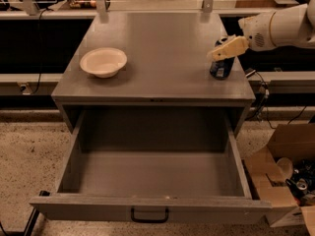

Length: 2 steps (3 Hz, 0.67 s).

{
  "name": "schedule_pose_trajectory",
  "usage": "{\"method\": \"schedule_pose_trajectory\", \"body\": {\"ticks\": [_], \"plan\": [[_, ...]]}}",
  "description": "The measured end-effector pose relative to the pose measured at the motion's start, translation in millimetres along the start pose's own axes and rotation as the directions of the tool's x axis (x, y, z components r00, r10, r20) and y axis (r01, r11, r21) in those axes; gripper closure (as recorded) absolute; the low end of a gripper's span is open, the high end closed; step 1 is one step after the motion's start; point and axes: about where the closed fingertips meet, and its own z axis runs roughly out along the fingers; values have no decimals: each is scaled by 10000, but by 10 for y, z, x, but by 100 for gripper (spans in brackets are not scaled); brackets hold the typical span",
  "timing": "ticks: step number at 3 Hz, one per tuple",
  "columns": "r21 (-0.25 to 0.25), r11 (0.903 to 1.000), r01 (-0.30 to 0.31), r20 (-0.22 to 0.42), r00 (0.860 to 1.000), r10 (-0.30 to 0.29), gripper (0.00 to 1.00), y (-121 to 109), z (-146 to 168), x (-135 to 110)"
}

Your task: Place pepsi can into top drawer

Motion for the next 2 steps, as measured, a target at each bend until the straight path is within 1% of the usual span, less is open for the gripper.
{"method": "schedule_pose_trajectory", "body": {"ticks": [1,2], "plan": [[-59,9992,-406,83,9991,406,18,-40,53,97],[-208,9975,-676,122,9976,679,41,-64,114,173]]}}
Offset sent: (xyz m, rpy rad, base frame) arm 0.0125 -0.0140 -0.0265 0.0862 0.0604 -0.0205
